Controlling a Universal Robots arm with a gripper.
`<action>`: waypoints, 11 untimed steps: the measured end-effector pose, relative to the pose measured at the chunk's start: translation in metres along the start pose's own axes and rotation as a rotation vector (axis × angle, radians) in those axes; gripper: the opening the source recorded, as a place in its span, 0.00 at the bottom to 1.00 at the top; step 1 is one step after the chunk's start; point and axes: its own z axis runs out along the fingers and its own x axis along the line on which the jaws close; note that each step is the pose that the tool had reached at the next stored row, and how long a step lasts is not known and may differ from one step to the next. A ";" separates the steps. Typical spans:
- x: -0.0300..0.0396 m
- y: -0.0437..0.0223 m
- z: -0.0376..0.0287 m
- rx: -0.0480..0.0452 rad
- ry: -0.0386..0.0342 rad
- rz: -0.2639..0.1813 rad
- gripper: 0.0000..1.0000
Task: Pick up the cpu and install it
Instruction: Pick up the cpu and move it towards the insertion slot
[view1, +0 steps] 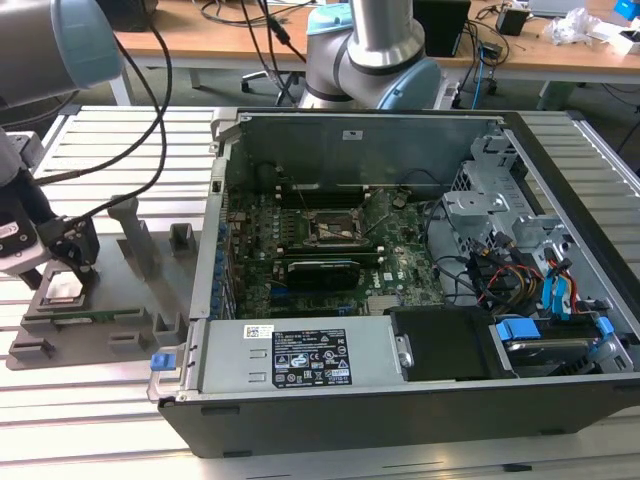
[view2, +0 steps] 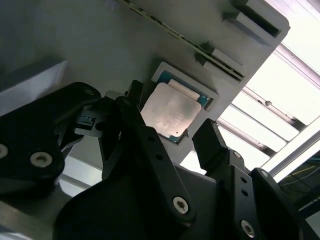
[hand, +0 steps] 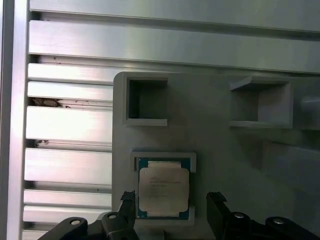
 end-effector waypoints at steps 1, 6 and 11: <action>0.0005 0.0003 0.0013 0.0000 0.0000 -0.002 0.68; 0.0034 0.0027 0.0094 -0.0001 0.0000 -0.007 0.68; 0.0042 0.0031 0.0161 -0.0001 -0.0002 -0.004 0.68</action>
